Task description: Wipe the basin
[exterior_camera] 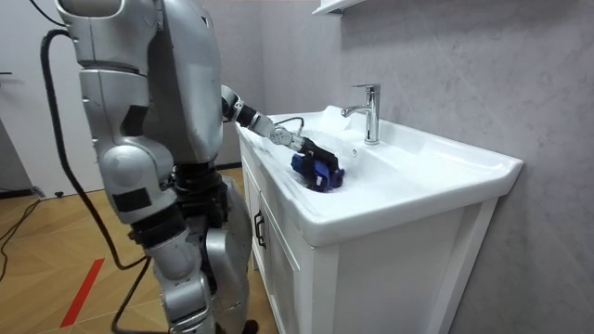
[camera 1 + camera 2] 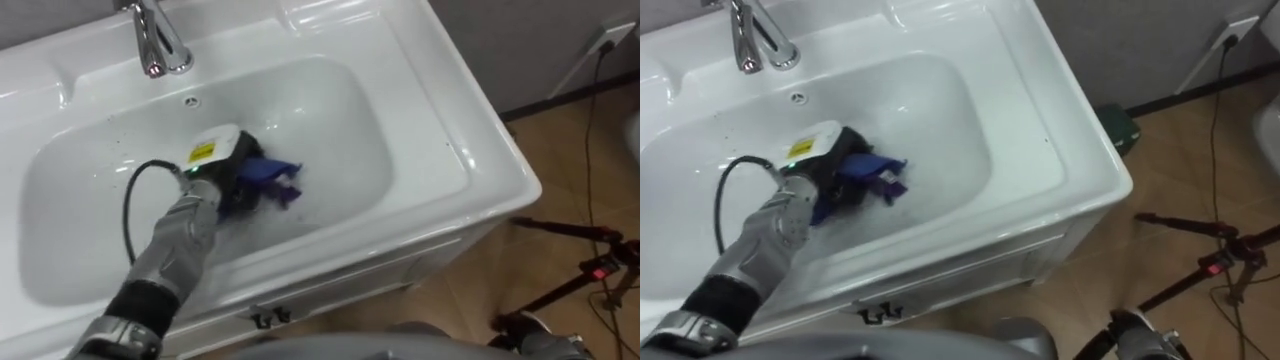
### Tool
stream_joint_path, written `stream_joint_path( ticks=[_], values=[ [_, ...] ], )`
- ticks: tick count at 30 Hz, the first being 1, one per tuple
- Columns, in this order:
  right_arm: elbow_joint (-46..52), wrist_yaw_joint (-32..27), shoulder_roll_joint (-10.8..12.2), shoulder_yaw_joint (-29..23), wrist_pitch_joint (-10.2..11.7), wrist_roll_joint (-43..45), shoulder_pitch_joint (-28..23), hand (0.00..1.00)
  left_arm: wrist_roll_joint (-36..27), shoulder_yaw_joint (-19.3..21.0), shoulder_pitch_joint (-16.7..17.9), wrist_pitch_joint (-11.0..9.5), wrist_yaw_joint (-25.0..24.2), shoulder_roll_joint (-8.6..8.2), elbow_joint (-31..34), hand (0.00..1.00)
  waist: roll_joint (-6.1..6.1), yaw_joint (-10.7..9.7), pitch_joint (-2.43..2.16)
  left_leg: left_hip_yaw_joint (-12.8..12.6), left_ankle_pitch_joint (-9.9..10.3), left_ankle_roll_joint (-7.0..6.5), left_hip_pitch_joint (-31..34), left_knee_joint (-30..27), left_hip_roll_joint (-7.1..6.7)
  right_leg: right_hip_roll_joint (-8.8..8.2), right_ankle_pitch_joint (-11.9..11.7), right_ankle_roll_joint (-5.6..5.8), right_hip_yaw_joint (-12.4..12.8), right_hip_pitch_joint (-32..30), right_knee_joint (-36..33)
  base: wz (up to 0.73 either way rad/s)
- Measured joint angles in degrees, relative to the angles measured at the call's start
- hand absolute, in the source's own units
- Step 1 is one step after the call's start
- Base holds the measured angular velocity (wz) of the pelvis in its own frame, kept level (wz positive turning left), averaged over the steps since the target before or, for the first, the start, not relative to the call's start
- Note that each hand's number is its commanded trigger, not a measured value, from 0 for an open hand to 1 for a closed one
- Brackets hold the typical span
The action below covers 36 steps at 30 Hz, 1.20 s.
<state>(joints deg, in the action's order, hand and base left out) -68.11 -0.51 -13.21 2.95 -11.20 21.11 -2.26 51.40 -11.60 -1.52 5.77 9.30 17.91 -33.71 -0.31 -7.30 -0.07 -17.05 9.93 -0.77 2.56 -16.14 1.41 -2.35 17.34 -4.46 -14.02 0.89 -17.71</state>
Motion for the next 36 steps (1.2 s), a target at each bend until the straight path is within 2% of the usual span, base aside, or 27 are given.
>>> stream_joint_path(
  ticks=[2,5,11,13,17,24,28,32,36],
  values=[
    [1.23,-0.04,-1.01,-0.40,-0.18,0.00,-1.86,0.00,5.48,2.07,2.11,1.73,2.46,0.64,-1.06,1.00,0.35,0.93,-0.45,0.00,-0.05,0.07,-0.23,-0.05,0.26,0.41,-0.19,-0.35,1.11,-0.12,0.04,-0.23],
    [2.33,-0.03,-2.01,-0.31,-0.32,-0.07,-3.72,0.00,8.43,2.27,3.65,3.76,4.42,0.76,-2.11,1.00,0.90,2.08,-0.82,-0.04,-0.09,0.16,-0.31,-0.16,0.61,0.47,-0.34,-0.62,0.70,-0.07,0.04,-0.23],
    [3.33,-0.03,-2.59,-0.93,-0.11,-0.02,-3.46,0.00,13.60,2.31,3.90,6.40,4.62,0.74,-3.59,1.00,1.28,2.78,-0.82,0.80,-0.46,0.76,-0.52,-0.59,1.07,0.53,-0.49,-0.95,-0.69,0.25,0.19,-0.04],
    [3.33,0.01,-2.58,-1.74,-0.09,-0.05,-3.39,0.00,14.61,2.31,4.02,7.14,4.48,0.75,-3.65,1.00,1.49,2.74,-0.80,1.76,-0.47,0.79,-0.31,-0.61,1.01,0.51,-0.52,-1.00,-1.40,0.28,0.21,0.09],
    [3.34,0.03,-2.62,-2.32,-0.07,-0.10,-3.23,0.00,14.58,2.38,4.15,8.46,3.98,0.77,-3.65,1.00,1.78,2.84,-0.78,1.70,-0.68,1.14,-0.26,-0.42,1.01,0.45,-0.46,-1.10,-1.91,0.27,0.06,0.05],
    [4.03,-0.01,-2.92,-2.59,-0.15,-0.27,-3.06,0.00,14.54,2.79,4.38,9.12,3.94,0.78,-3.63,1.00,2.21,3.10,-0.74,2.19,-0.75,1.24,0.23,-0.51,1.08,0.26,-0.36,-1.21,-3.37,0.17,0.10,0.00],
    [4.59,-0.11,-3.15,-2.54,-0.07,-0.37,-3.20,0.00,14.52,4.05,5.04,9.12,3.99,0.78,-3.59,1.00,2.87,4.75,-0.76,3.62,-0.78,1.30,0.08,-0.54,1.01,0.27,-0.38,-1.25,-3.83,0.42,0.26,-0.01],
    [4.28,-0.20,-3.93,-2.55,0.71,-0.26,-3.17,0.00,14.69,4.76,5.52,9.08,4.00,0.77,-3.54,1.00,4.06,5.24,-0.74,4.84,-0.81,1.39,0.48,-0.54,0.91,0.26,-0.42,-1.29,-5.80,1.05,1.06,0.15],
    [3.44,-0.85,-4.07,-2.57,1.41,-0.72,-3.47,0.00,14.51,5.53,7.01,9.05,3.69,0.77,-0.65,1.00,4.21,5.55,-0.73,6.69,-0.95,1.62,0.96,-0.55,0.74,0.25,-0.42,-1.31,-9.09,2.31,1.91,0.24]
  ],
)
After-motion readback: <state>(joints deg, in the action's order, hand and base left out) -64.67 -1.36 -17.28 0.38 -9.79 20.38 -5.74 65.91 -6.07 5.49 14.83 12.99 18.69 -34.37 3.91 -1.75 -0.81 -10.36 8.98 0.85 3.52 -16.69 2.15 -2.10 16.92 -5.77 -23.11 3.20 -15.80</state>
